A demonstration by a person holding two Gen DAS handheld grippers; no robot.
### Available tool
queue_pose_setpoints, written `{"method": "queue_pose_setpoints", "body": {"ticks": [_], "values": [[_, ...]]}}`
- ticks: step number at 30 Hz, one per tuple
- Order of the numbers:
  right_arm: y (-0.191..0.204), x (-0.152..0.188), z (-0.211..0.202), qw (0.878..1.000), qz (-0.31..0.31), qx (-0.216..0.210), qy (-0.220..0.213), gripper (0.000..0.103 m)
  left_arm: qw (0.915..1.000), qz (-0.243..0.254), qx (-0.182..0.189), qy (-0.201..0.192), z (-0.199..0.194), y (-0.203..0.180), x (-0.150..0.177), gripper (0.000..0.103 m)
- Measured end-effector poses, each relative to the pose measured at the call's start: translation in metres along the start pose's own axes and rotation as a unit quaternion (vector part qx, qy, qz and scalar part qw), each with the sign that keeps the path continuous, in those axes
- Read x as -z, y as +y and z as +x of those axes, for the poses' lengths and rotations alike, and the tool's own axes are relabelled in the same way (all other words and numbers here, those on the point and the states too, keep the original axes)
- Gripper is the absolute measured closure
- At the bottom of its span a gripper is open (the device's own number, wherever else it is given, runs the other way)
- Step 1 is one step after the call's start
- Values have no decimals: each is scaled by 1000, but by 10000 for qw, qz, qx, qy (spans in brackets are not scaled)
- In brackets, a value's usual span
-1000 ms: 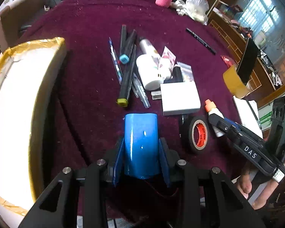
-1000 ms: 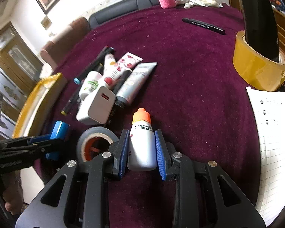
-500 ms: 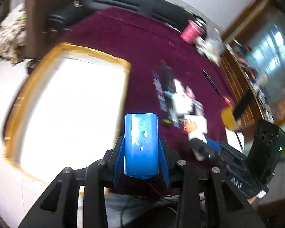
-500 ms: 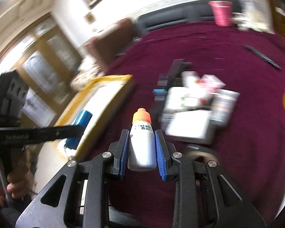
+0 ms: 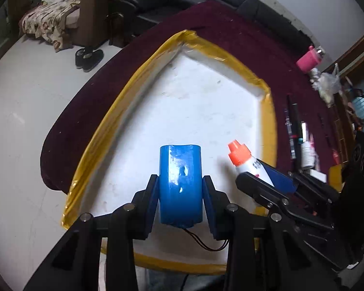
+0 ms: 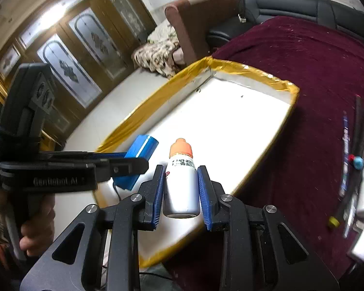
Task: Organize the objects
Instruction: 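Carry the battery and bottle with both tools over the yellow-edged white box and lower them, then open both tools to release the battery and bottle into the box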
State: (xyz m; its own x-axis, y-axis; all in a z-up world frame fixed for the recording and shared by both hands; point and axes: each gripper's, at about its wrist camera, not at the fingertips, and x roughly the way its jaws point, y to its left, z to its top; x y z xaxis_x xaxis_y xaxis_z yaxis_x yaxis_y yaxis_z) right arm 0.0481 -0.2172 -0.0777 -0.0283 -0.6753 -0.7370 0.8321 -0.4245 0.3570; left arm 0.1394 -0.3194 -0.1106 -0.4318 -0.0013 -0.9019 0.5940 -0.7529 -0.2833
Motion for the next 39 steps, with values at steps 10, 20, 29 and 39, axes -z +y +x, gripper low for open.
{"method": "queue_pose_setpoints", "body": {"ticks": [10, 20, 29, 39], "values": [[14, -6, 38, 9931, -753, 722, 543, 76, 9989, 221, -374, 162, 13, 7, 3, 68], [9, -2, 28, 9941, -768, 563, 514, 73, 9997, 100, 228, -31, 3, 18, 3, 55], [-26, 20, -35, 9997, 0, -61, -228, 55, 9976, 264, 394, -499, -25, -12, 10, 41], [-77, 102, -134, 9923, 698, 410, -932, 55, 9807, 1482, 1219, -365, -18, -142, 44, 38]]}}
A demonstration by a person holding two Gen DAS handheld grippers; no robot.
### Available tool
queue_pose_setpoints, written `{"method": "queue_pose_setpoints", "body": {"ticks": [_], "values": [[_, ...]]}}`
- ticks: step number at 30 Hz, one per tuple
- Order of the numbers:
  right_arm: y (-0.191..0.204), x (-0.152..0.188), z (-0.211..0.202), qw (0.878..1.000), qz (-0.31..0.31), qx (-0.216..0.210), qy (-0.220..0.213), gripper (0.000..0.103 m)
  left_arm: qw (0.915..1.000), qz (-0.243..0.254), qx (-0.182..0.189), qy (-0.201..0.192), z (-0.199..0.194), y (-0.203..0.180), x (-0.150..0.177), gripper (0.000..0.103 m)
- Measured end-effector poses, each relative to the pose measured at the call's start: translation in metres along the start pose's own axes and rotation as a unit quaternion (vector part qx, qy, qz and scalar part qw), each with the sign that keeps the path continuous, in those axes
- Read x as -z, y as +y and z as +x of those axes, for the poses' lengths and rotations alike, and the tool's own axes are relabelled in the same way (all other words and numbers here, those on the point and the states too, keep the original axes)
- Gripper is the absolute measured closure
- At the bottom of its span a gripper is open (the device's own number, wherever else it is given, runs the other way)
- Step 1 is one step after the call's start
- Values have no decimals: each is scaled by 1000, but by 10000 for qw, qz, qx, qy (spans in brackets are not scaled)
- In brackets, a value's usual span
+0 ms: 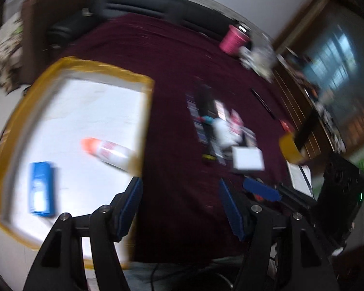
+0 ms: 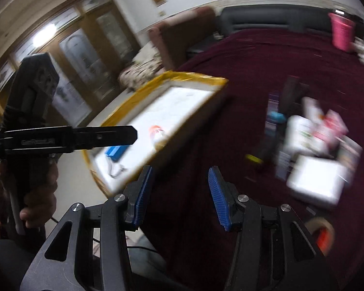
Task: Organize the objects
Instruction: 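Open both tools to release the battery and bottle into the box, then grasp the white square charger with the left tool while the right tool grasps the black tape roll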
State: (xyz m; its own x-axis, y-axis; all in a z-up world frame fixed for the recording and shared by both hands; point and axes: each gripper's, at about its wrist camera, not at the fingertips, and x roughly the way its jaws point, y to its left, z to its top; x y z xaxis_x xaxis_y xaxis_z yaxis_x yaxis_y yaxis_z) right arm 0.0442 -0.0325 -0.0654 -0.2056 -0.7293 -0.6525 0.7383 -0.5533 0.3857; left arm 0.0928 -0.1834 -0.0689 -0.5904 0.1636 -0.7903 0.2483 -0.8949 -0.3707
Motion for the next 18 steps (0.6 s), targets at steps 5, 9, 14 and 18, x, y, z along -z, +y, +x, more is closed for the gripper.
{"method": "queue_pose_setpoints", "body": {"ticks": [5, 9, 14, 18], "values": [[-49, 22, -44, 9966, 671, 370, -291, 55, 9988, 326, 41, 369, 32, -40, 5, 38], [-81, 32, -57, 9926, 935, 672, -378, 56, 9977, 347, 67, 572, 47, -51, 7, 38], [-114, 43, -56, 9885, 1243, 812, -284, 56, 9970, 301, 54, 713, 57, -54, 6, 38], [-122, 46, -45, 9881, 1259, 874, -123, 57, 9964, 309, 51, 792, 65, -61, 3, 38]]}}
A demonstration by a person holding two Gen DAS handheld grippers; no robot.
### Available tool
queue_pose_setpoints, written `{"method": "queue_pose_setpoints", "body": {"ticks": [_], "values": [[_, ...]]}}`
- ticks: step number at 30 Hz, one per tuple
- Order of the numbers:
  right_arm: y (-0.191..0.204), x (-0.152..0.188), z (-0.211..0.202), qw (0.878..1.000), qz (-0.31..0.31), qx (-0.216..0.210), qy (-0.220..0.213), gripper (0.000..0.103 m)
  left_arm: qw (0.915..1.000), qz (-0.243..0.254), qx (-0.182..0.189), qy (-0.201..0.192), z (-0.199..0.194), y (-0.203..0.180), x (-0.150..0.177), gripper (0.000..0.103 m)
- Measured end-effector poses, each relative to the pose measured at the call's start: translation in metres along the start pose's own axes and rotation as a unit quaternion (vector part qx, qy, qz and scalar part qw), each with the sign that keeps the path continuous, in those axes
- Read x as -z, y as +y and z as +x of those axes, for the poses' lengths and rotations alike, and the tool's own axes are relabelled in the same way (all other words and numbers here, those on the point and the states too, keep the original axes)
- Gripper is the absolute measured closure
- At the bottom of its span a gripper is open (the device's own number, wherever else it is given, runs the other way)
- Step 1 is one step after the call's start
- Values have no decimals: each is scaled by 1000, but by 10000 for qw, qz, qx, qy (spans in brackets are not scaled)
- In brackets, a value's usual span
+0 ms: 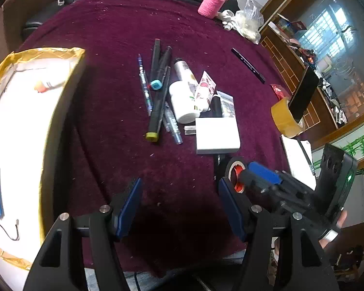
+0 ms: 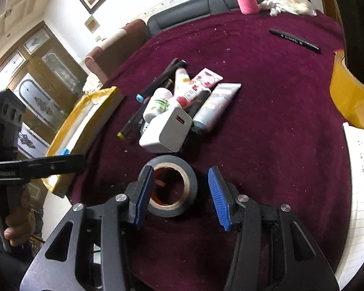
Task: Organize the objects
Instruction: 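Grasp the white square charger with the left tool while the right tool grasps the black tape roll, then lift the charger with the left tool while the right tool lifts the tape roll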
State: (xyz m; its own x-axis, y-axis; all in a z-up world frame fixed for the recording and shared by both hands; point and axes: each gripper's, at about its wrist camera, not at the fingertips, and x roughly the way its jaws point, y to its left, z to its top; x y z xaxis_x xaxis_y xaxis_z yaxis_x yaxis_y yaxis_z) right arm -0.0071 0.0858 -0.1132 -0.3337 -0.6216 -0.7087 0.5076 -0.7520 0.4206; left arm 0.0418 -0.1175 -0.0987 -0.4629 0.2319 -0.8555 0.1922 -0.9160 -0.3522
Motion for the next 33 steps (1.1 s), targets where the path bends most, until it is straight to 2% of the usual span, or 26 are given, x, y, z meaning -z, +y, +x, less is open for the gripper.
{"method": "queue_pose_setpoints", "body": {"ticks": [2, 5, 7, 9, 13, 17, 19, 21, 25, 30, 33], "values": [[2, 3, 6, 9999, -73, 63, 68, 60, 9999, 127, 33, 8, 6, -7, -5, 38], [7, 7, 14, 9995, -200, 168, 193, 73, 9994, 352, 66, -14, 16, -20, -17, 38], [7, 8, 13, 9990, -253, 334, 166, 86, 9984, 547, 121, -40, 24, -29, -26, 38], [3, 8, 10, 9993, -170, 267, 177, 87, 9972, 716, 209, -82, 31, -38, -37, 38], [-2, 9, 4, 9985, -99, 514, 161, 88, 9955, 825, 446, -110, 49, -50, -66, 38], [-8, 9, -3, 9965, -4, 827, 78, 89, 9915, 965, 857, 145, 73, -63, -83, 38], [-13, 7, -7, 9956, 113, 926, 35, 89, 9889, 1131, 847, 461, 87, -68, -82, 38], [-17, 4, -9, 9948, 210, 1001, 21, 89, 9881, 1273, 706, 507, 90, -68, -77, 38], [-25, 1, -10, 9939, 332, 1056, 18, 89, 9840, 1368, 934, 664, 80, -63, -59, 38], [-25, -1, -8, 9941, 378, 1021, 33, 89, 9842, 1519, 655, 625, 68, -52, -38, 38], [-25, -2, -7, 9940, 382, 1026, 31, 89, 9894, 1223, 625, 474, 57, -39, -34, 38]]}}
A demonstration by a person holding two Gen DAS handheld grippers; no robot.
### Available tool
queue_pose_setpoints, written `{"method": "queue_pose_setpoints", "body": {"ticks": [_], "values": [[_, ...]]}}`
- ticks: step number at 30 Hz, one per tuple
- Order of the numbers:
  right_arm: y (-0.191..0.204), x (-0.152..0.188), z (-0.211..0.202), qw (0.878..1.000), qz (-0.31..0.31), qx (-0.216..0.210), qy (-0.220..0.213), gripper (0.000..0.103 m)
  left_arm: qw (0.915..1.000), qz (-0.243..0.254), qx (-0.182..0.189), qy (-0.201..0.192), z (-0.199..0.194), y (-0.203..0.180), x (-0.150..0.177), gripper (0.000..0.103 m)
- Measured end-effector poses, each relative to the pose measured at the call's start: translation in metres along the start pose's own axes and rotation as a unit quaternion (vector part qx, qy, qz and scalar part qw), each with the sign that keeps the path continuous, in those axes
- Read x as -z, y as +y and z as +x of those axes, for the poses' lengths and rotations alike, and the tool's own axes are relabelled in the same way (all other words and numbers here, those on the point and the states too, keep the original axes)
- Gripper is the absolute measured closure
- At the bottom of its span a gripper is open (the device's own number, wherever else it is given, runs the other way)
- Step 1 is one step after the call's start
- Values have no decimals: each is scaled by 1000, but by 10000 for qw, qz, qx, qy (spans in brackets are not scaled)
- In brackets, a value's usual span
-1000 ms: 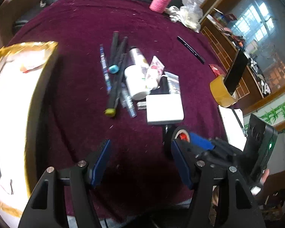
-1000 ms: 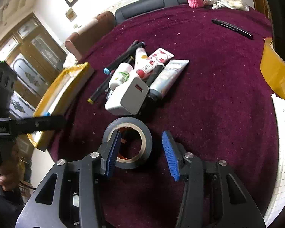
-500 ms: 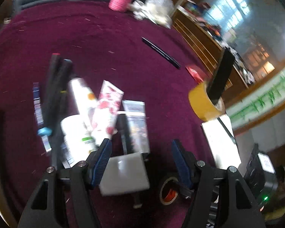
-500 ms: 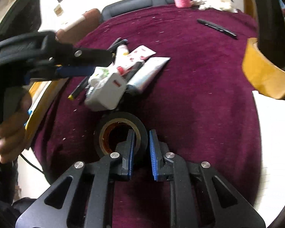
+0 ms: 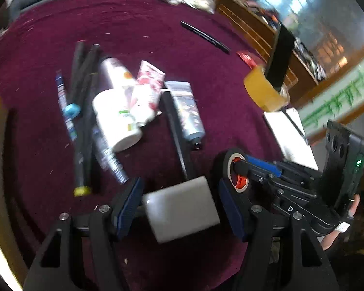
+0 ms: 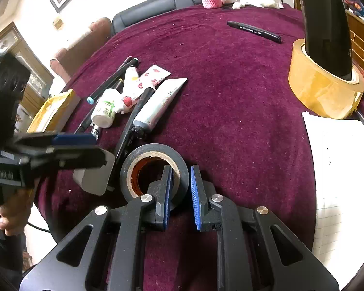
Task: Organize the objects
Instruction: 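Lift the charger with the left tool while the right tool lifts the tape roll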
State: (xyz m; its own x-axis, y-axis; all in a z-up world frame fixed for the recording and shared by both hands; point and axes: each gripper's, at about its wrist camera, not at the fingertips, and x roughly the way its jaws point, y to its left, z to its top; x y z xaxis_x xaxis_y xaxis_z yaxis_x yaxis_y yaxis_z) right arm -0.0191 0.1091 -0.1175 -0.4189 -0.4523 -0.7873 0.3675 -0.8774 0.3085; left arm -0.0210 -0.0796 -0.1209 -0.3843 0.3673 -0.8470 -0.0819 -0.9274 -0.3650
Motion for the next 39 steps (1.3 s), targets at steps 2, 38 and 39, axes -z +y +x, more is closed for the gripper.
{"method": "queue_pose_setpoints", "body": {"ticks": [2, 38, 39], "values": [[-1, -2, 2, 10000, 24, -9, 8, 89, 9995, -229, 112, -188, -11, 7, 6, 37], [14, 5, 3, 9998, -118, 7, 135, 88, 9833, 1806, -196, 112, 0, -30, 40, 32], [14, 4, 4, 9998, -116, 18, 134, 88, 9831, 1815, -208, 113, 2, -31, 39, 32]]}}
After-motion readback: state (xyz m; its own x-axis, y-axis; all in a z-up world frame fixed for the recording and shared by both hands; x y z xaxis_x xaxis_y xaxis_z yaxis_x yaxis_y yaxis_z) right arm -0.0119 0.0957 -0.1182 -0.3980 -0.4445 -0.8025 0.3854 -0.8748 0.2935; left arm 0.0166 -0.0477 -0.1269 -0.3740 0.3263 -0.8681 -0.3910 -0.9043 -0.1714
